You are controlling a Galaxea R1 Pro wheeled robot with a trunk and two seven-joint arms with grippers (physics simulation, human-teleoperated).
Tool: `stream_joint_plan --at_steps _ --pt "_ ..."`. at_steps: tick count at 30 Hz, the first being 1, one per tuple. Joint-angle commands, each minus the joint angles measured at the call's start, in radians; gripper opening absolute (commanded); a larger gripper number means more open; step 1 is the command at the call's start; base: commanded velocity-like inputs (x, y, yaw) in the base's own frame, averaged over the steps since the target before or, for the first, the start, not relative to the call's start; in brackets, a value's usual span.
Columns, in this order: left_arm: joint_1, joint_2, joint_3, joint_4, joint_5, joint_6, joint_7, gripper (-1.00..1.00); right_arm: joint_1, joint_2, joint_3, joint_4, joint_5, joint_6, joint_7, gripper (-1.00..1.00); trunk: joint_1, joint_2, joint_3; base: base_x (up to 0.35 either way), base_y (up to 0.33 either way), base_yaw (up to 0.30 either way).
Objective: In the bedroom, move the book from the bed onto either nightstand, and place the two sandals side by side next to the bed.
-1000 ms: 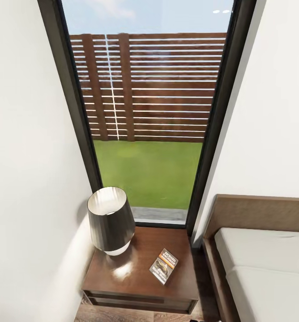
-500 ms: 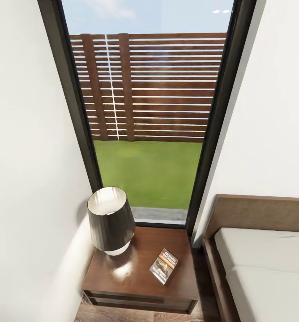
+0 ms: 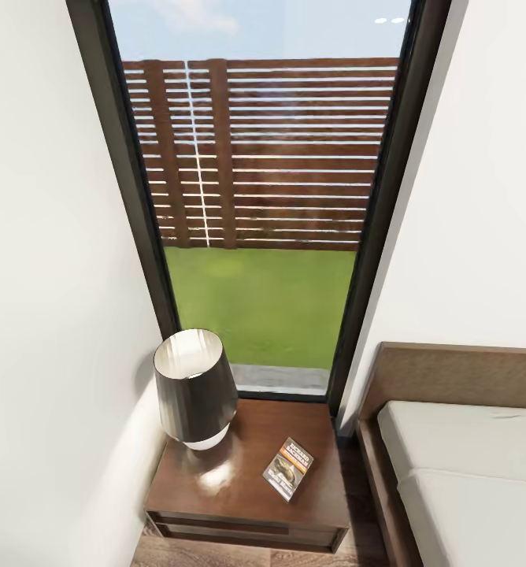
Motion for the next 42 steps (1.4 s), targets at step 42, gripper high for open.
stream_joint_plan --at_steps 42 --pt "0.000 0.001 -0.010 -0.001 0.005 -0.001 0.005 1.00 0.104 -0.001 -0.001 0.009 -0.011 0.007 0.003 1.00 0.001 -0.002 -0.002 0.000 0.000 0.000"
